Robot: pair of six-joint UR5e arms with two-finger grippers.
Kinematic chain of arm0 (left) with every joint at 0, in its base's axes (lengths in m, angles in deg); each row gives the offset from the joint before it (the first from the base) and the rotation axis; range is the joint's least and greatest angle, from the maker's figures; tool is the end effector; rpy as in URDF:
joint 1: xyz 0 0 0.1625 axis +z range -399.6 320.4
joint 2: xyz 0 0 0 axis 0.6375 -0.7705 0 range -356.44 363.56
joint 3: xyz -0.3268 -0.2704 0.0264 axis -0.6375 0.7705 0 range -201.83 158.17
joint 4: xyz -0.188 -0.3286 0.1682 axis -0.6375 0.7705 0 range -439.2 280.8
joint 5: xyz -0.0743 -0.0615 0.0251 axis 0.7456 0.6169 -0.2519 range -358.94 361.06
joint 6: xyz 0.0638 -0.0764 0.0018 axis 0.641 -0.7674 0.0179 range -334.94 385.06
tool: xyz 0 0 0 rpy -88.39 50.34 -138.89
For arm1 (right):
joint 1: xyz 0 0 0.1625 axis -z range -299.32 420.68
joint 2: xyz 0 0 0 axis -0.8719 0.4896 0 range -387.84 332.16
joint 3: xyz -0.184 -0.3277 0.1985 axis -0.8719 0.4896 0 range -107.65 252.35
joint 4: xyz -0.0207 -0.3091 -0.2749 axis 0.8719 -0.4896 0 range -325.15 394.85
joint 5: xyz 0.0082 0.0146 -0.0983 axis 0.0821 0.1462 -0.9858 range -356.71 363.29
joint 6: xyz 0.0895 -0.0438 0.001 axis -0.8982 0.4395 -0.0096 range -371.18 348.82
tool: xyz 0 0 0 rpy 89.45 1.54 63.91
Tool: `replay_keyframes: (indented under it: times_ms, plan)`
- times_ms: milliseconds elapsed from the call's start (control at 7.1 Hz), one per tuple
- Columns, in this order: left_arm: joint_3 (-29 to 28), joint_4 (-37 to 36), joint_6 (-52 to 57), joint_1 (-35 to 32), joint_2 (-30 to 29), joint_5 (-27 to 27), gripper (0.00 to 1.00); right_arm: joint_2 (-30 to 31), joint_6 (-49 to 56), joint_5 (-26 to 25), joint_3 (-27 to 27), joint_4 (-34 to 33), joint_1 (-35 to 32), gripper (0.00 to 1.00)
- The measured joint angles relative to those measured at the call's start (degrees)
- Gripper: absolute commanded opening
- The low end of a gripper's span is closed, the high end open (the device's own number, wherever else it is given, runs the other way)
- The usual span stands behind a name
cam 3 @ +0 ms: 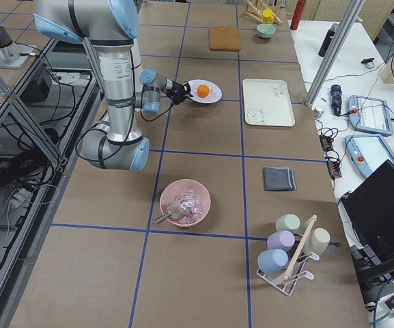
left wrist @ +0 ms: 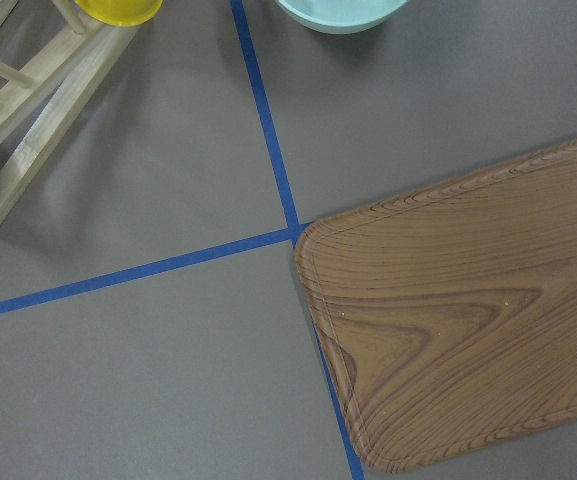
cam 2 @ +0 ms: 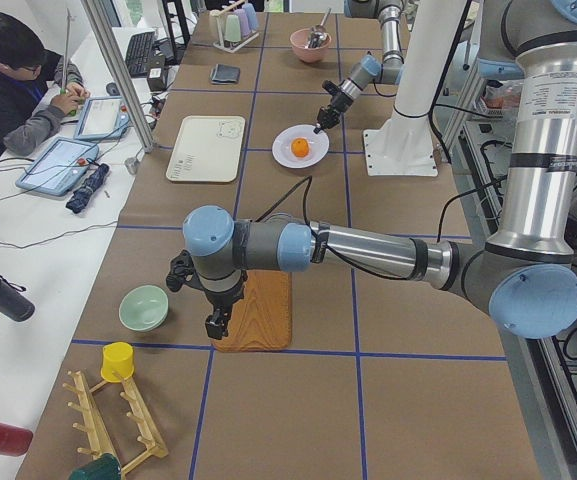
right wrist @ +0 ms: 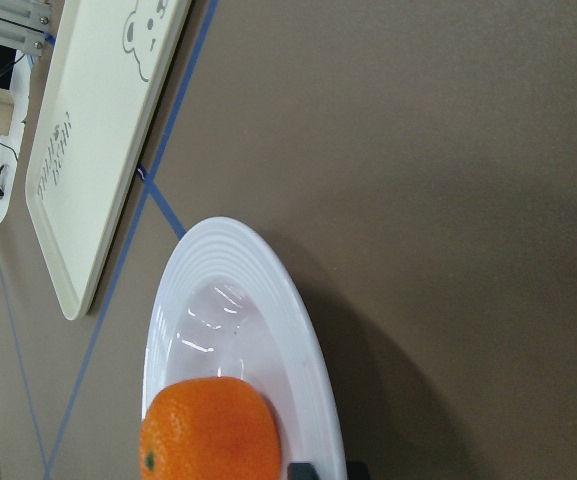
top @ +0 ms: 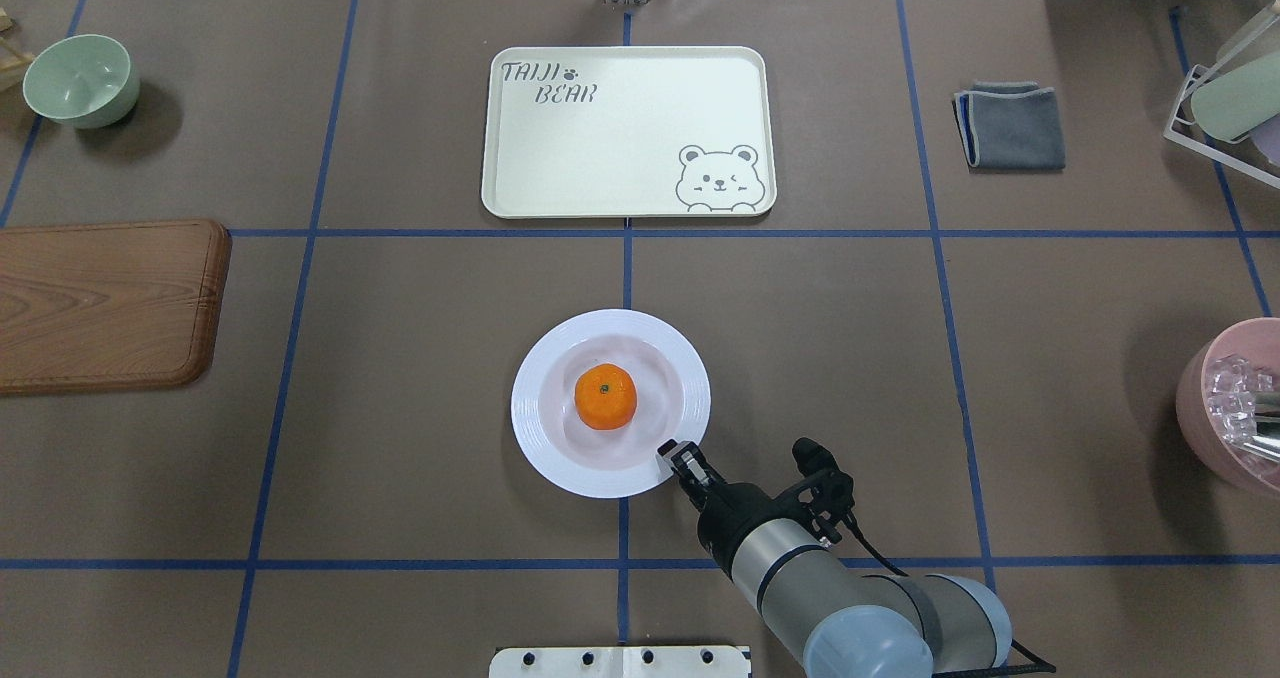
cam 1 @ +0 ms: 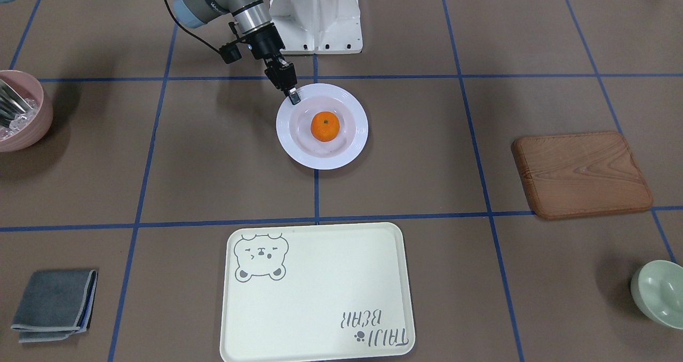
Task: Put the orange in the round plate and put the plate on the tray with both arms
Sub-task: 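Grasp the white plate rim nearest the robot with the right gripper, then slide the plate with the orange onto the cream bear tray with the right gripper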
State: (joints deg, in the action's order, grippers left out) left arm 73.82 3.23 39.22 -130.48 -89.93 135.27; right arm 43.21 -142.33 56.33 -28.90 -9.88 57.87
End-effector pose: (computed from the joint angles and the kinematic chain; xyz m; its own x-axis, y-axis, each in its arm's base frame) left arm -0.0718 -0.5137 0.5930 0.6989 0.2525 -0.6691 -0.1606 0.9671 0.1972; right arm -0.5688 -0.2214 0.2907 -0.2196 0.5156 0.8282 -0.6322 0.5713 -0.5234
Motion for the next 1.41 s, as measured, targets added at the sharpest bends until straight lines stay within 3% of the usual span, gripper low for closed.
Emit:
replay_keyframes:
  times_ms: [423, 705, 1128, 1409]
  plan:
    - [0.5, 0.3, -0.4, 0.0, 1.0, 0.0, 0.99, -0.5, -0.1, -5.2, -3.4, 0.3, -0.2, 0.0]
    - [1.3, 0.7, -0.5, 0.1, 2.6, 0.0, 0.99, -1.2, 0.2, -8.2, -3.8, 3.9, -0.6, 0.0]
    - [4.4, 4.2, -3.0, 0.1, 7.4, 0.0, 0.99, -5.3, -0.1, -8.1, -3.6, 7.6, -6.6, 0.0]
    - [6.2, 6.5, -5.4, 0.1, 9.5, 0.1, 0.99, -7.0, -2.7, -5.5, -2.7, 3.0, -13.1, 0.0]
